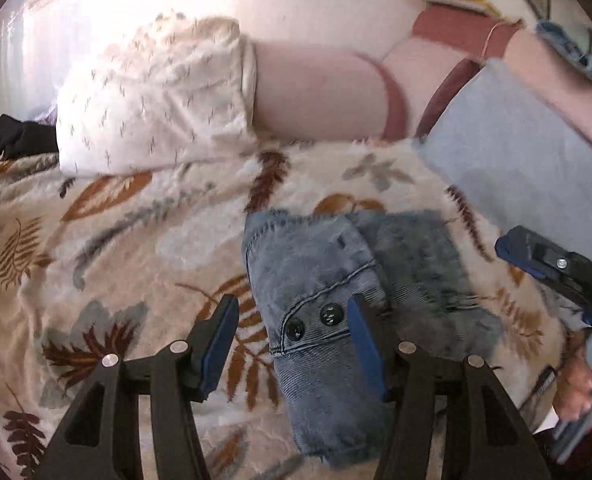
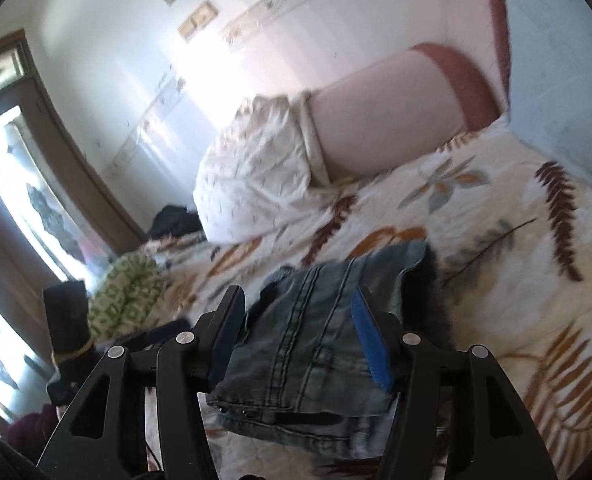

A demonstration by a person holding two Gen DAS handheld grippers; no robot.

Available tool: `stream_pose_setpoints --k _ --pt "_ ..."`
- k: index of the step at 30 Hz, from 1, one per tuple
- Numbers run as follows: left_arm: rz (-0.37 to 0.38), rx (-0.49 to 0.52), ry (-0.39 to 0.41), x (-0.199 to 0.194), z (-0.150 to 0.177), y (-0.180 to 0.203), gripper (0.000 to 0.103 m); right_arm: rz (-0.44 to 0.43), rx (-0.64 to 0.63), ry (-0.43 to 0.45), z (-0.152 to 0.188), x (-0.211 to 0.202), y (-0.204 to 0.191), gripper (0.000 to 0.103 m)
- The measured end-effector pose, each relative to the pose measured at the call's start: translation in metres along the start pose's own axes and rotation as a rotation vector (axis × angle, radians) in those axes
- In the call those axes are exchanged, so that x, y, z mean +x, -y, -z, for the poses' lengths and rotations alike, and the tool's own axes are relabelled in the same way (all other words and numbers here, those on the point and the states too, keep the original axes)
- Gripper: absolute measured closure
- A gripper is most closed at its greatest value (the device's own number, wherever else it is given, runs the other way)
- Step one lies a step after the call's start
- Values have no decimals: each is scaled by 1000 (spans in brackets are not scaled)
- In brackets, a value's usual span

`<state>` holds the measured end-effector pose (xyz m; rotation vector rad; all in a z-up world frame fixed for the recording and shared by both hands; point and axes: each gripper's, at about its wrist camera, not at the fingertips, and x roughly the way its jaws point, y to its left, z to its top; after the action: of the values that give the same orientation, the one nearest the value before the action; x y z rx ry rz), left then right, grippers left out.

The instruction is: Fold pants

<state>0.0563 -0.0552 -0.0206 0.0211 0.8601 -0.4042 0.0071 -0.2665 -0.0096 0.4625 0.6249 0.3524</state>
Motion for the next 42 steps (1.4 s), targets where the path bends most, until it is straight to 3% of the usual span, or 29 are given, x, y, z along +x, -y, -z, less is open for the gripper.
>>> stream_pose_setpoints --k 5,10,16,22,26,28,30,32,34,38,41,42 --pt "-10 35 -31 15 22 17 46 7 -24 -56 8 30 -2 48" --pt "-45 44 -52 20 32 23 46 70 -21 -179 23 49 8 50" --pt "-142 151 -68 32 47 40 46 135 58 -357 51 61 27 52" --pt "-163 164 -58 39 56 40 46 104 144 -377 61 54 44 54" --pt "-183 172 -33 43 61 41 45 120 125 -362 65 53 43 54" --pt "-201 178 -19 43 62 42 42 138 108 -351 66 54 40 54" --pt "-210 148 -6 42 62 38 30 147 89 -346 67 58 37 53" --pt "-215 90 0 37 59 29 18 135 60 -343 66 59 32 47" --pt "-211 57 -1 30 56 21 15 124 38 -342 64 59 28 40" --pt "-307 153 92 5 49 32 13 118 1 -351 60 58 21 36" --pt "-377 215 176 -12 41 42 0 89 2 -353 53 55 16 34" --pt "-394 224 203 -18 38 46 0 70 5 -340 51 52 15 34"
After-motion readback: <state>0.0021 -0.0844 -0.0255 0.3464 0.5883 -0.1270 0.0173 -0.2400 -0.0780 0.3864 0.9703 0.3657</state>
